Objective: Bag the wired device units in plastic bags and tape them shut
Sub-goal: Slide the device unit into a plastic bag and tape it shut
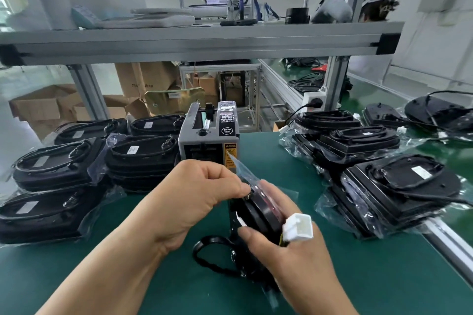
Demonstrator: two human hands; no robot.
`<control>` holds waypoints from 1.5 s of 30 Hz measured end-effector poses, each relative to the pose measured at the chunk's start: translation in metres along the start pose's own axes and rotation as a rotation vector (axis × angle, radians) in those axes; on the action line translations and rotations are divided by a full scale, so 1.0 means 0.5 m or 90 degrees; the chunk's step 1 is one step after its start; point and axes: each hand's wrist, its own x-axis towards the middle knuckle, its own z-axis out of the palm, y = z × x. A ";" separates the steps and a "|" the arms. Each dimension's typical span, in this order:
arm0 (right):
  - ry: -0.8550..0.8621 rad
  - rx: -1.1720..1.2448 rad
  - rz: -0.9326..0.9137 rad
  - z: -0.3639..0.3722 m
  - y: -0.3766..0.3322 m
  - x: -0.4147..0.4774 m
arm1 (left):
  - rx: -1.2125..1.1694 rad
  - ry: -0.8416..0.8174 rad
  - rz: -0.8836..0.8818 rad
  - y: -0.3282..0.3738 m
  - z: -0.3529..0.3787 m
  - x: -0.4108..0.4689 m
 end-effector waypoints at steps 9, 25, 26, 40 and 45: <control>-0.002 -0.002 -0.005 0.003 0.000 -0.004 | -0.076 0.019 -0.033 0.003 0.009 0.000; -0.005 0.010 -0.020 0.005 0.007 -0.002 | 0.032 0.089 0.030 -0.022 0.012 0.011; -0.006 0.012 -0.020 0.005 0.007 -0.002 | 0.035 0.091 0.034 -0.023 0.013 0.011; -0.008 0.017 -0.028 0.006 0.009 -0.002 | 0.027 0.081 0.034 -0.028 0.007 0.020; -0.011 0.019 -0.033 0.007 0.011 -0.002 | 0.036 0.080 0.046 -0.026 0.008 0.017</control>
